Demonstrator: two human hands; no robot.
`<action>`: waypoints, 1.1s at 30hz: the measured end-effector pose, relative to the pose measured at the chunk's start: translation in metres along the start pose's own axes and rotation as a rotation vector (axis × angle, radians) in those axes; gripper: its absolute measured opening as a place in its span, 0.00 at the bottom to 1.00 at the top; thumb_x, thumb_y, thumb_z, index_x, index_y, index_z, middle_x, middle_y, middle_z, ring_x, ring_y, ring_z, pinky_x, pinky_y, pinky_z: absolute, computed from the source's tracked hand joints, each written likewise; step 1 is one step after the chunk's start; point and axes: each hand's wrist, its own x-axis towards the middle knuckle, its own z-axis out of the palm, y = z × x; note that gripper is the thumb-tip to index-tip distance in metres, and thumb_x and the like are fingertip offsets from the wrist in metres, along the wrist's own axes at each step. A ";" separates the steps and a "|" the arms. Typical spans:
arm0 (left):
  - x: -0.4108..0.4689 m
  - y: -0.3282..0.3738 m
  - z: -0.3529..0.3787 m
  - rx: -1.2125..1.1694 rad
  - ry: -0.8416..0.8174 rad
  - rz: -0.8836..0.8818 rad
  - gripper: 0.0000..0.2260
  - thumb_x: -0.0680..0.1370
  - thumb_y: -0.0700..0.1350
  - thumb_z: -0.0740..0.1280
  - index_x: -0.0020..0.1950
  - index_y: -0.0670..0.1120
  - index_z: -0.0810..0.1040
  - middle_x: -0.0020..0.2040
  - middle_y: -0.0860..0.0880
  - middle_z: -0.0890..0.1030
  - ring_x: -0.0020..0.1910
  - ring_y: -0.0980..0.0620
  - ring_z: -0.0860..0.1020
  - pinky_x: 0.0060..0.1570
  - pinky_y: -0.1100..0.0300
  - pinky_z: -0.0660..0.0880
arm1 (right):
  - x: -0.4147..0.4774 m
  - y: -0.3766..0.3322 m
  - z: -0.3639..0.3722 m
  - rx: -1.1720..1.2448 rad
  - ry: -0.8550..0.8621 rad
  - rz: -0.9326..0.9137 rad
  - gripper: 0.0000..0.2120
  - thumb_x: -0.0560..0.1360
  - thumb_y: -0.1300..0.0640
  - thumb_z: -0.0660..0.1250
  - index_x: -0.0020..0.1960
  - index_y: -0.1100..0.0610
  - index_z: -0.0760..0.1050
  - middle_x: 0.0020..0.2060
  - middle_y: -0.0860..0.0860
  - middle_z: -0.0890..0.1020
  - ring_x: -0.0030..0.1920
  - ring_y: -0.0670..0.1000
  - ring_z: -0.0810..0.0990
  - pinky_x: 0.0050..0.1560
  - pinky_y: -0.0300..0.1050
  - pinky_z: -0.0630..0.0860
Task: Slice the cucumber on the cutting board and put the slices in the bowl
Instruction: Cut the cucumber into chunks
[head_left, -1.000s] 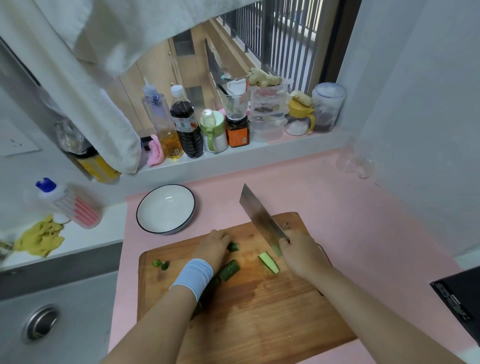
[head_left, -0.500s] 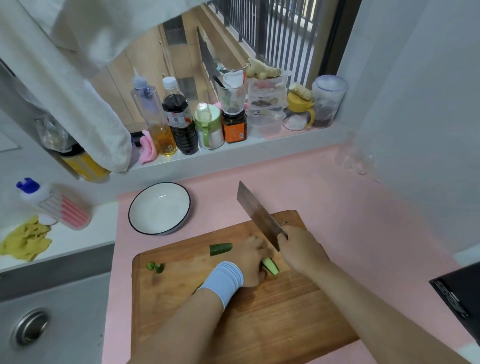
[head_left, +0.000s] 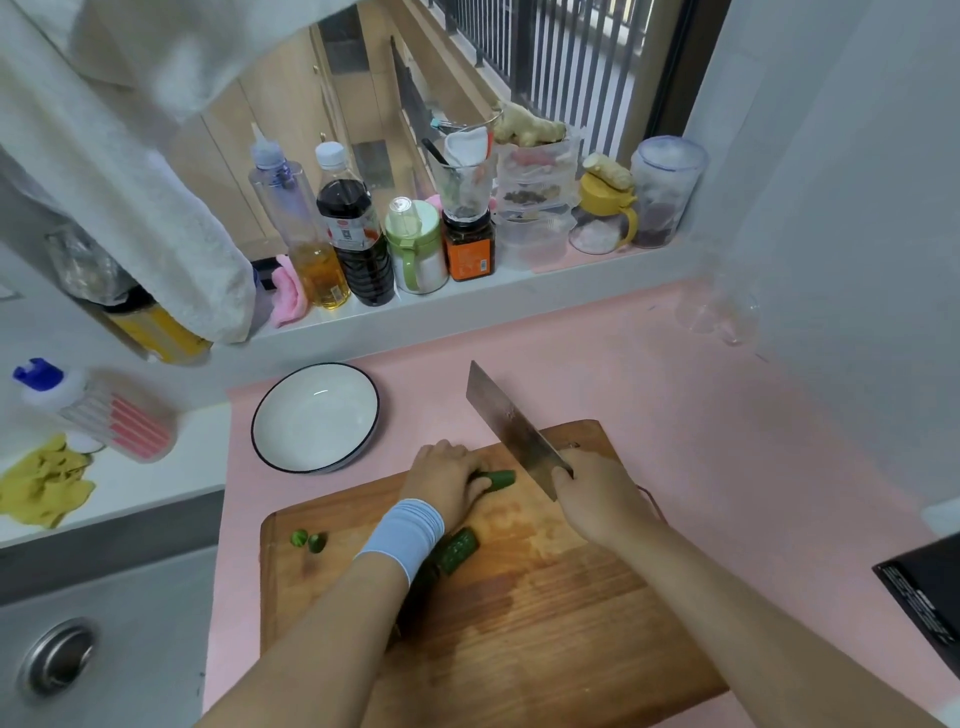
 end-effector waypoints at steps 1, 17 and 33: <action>-0.003 -0.002 0.001 -0.015 0.006 -0.008 0.15 0.81 0.57 0.59 0.64 0.55 0.76 0.56 0.52 0.78 0.57 0.49 0.71 0.59 0.56 0.63 | 0.000 -0.002 0.001 -0.004 0.002 -0.002 0.15 0.83 0.54 0.53 0.41 0.50 0.71 0.35 0.48 0.78 0.35 0.48 0.76 0.31 0.42 0.66; -0.030 -0.028 0.001 -0.070 0.046 -0.144 0.19 0.75 0.56 0.66 0.65 0.54 0.76 0.57 0.53 0.76 0.58 0.49 0.70 0.59 0.55 0.67 | -0.006 -0.025 0.012 -0.075 -0.026 -0.034 0.16 0.83 0.51 0.52 0.39 0.49 0.71 0.32 0.47 0.77 0.32 0.48 0.76 0.31 0.43 0.68; -0.065 0.003 0.010 -0.027 0.280 -0.186 0.15 0.72 0.57 0.59 0.49 0.49 0.78 0.45 0.51 0.76 0.47 0.47 0.74 0.50 0.55 0.63 | -0.039 -0.021 0.015 -0.115 0.098 -0.109 0.19 0.82 0.55 0.57 0.32 0.48 0.66 0.29 0.45 0.73 0.31 0.45 0.72 0.31 0.38 0.65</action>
